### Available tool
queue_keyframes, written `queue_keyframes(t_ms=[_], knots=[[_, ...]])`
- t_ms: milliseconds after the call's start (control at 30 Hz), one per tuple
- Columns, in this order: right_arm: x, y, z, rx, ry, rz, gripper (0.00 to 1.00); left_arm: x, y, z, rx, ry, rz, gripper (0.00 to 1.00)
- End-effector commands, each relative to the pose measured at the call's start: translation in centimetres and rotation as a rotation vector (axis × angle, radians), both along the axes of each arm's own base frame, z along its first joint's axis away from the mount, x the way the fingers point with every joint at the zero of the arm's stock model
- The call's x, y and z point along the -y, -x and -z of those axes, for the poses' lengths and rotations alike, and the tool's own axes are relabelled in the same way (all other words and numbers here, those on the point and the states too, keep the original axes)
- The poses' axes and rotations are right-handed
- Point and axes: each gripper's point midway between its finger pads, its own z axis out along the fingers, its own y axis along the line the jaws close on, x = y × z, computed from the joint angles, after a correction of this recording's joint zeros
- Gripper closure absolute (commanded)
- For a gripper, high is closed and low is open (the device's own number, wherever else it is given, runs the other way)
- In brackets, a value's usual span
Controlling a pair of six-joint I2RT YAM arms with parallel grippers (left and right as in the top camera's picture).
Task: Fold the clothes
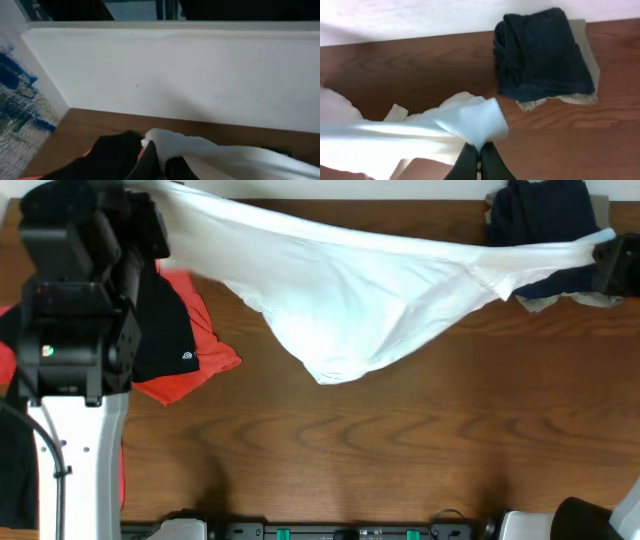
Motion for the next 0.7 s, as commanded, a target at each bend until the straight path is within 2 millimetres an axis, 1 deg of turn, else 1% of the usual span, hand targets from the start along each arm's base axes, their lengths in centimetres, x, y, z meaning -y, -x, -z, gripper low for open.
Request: queue_keyframes(t_ms=[0,67,167,233,300,433,533,567,667], knots=[[1.0,-0.1,1.2,-0.046,-0.016,0.035,0.99,-1.2,0.4,-1.0,0.023,-0.011,-0.048,0.94],[0.8,-0.2,2.0,-0.077,-0.032,0.028,0.99,-1.2,0.2,-0.4,0.004,-0.011,-0.048,0.94],[0.5,-0.4,3.7,-0.143,-0.057,0.018,0.99,-1.2,-0.4,1.0,-0.044,-0.011,-0.047,0.93],[0.0,-0.6,5.3,-0.207,-0.078,0.003,0.99,-1.0,-0.8,2.5,-0.096,-0.007,-0.043,0.93],[-1.1,-0.8,7.1,-0.279,-0.096,-0.026,0.99,-0.8,-1.1,4.2,-0.153,0.001,-0.034,0.94],[-4.1,-1.4,11.7,-0.447,-0.114,-0.121,0.99,0.0,-1.7,8.7,-0.310,0.023,0.007,0.94],[-5.9,-1.3,15.3,-0.572,-0.120,-0.167,0.99,0.4,-2.0,12.0,-0.424,0.035,0.027,0.94],[-6.6,-0.9,17.0,-0.633,-0.118,-0.183,0.99,0.4,-2.1,13.4,-0.473,0.035,0.027,0.94],[-7.9,0.5,20.0,-0.756,-0.131,-0.213,0.99,0.4,-2.4,15.8,-0.550,0.035,0.025,0.94]])
